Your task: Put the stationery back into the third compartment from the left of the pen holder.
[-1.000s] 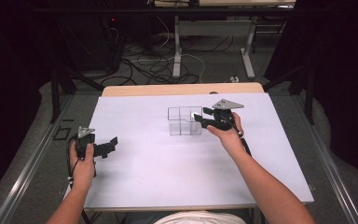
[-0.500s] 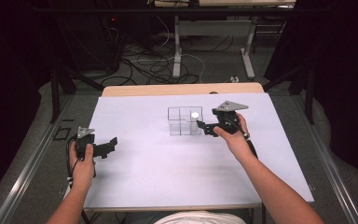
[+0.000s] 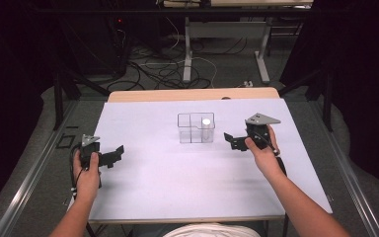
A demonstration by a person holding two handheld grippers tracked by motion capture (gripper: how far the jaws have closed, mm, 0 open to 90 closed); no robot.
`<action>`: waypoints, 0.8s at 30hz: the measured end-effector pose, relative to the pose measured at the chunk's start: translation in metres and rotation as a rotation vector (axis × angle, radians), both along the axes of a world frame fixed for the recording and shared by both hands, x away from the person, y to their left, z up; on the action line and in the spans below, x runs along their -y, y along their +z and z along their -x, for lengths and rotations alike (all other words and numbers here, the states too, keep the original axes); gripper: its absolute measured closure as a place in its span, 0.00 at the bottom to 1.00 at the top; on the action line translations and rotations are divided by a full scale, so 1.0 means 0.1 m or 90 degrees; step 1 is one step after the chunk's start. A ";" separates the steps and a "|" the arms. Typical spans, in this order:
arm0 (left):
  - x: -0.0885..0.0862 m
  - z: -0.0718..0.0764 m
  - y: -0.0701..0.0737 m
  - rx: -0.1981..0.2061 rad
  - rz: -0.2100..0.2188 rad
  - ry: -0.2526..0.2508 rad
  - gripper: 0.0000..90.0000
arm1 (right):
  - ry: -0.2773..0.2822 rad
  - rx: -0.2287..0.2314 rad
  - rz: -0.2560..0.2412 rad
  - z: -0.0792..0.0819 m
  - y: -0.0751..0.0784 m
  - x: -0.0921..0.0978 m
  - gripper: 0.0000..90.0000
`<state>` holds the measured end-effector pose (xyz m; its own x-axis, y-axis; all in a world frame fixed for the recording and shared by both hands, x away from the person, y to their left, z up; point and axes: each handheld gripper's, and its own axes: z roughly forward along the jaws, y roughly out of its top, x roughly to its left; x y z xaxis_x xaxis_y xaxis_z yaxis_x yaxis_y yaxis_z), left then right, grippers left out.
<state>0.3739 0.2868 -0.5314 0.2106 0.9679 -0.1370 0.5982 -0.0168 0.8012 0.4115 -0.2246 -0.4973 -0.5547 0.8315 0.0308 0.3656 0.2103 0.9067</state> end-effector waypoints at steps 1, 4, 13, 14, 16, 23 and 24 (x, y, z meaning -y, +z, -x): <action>0.00 0.00 0.00 0.000 0.000 0.000 0.02 | -0.002 0.000 0.002 0.01 -0.02 0.04 0.00; 0.00 0.00 0.00 0.000 0.000 0.000 0.02 | -0.019 -0.012 0.004 0.05 -0.07 0.15 0.00; 0.00 0.00 0.01 0.001 0.000 0.000 0.02 | -0.048 -0.022 0.037 0.10 -0.21 0.38 0.00; 0.01 0.01 0.01 0.002 0.000 0.000 0.02 | -0.053 -0.021 0.038 0.09 -0.23 0.39 0.00; 0.00 0.01 0.01 0.002 -0.001 -0.002 0.02 | -0.061 -0.019 0.044 0.09 -0.25 0.42 0.00; -0.01 0.01 0.00 0.002 -0.003 -0.004 0.02 | -0.097 -0.036 0.033 0.07 -0.36 0.56 0.00; -0.01 0.01 0.01 0.003 -0.003 -0.004 0.02 | -0.101 -0.038 0.029 0.07 -0.37 0.58 0.00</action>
